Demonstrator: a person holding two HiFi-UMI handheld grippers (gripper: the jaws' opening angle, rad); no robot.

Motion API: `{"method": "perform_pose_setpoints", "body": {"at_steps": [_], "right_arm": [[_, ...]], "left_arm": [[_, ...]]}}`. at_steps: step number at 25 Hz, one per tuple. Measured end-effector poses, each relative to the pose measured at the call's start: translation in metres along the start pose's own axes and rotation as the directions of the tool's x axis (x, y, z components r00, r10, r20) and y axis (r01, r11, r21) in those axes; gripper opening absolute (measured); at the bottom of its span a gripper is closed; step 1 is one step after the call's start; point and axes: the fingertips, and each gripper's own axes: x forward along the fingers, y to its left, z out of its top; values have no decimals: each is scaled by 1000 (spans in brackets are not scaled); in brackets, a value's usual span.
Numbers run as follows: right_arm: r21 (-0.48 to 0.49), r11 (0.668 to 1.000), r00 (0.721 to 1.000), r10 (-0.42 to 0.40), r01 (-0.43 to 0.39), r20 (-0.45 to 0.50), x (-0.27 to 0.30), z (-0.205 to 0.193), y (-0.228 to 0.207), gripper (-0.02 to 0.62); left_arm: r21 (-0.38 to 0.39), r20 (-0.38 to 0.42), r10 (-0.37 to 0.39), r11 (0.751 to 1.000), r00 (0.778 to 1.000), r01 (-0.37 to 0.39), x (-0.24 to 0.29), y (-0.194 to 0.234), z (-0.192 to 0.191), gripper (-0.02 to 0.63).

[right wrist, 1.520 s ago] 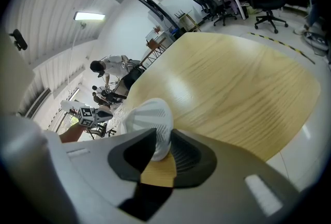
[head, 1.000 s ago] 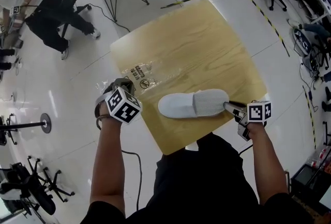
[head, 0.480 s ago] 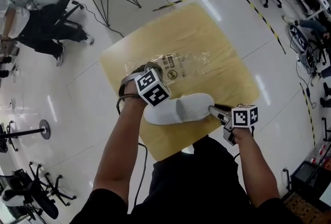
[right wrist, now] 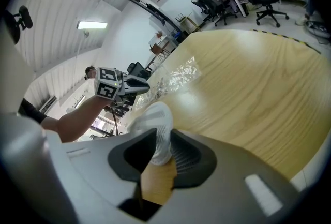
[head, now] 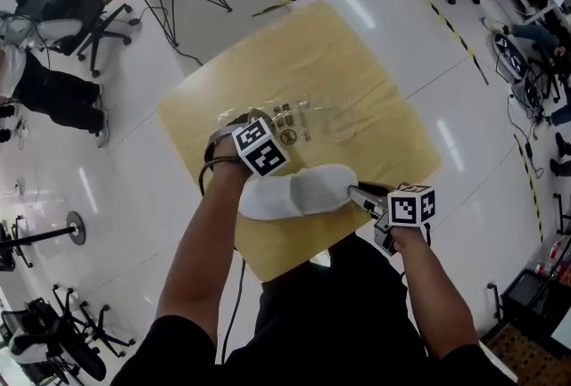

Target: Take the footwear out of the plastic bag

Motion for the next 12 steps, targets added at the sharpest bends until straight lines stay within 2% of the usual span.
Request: {"method": "perform_pose_setpoints", "body": {"at_steps": [2, 4, 7, 10, 12], "right_arm": [[-13, 1000, 1000, -21, 21, 16, -2, 1, -2, 112], [-30, 998, 998, -51, 52, 33, -6, 3, -4, 175], [-57, 994, 993, -94, 98, 68, -17, 4, -3, 211], [-82, 990, 985, -103, 115, 139, -36, 6, 14, 215], [-78, 995, 972, -37, 56, 232, -54, 9, 38, 187]], "left_arm": [[-18, 12, -1, 1000, 1000, 1, 0, 0, -1, 71], [-48, 46, 0, 999, 999, 2, -5, 1, 0, 84], [-129, 153, 4, 992, 988, 16, -27, 0, 5, 107], [-244, 286, 36, 969, 957, 36, -65, 0, 3, 111], [-342, 387, 70, 937, 920, 72, -97, -6, -3, 102]]}}
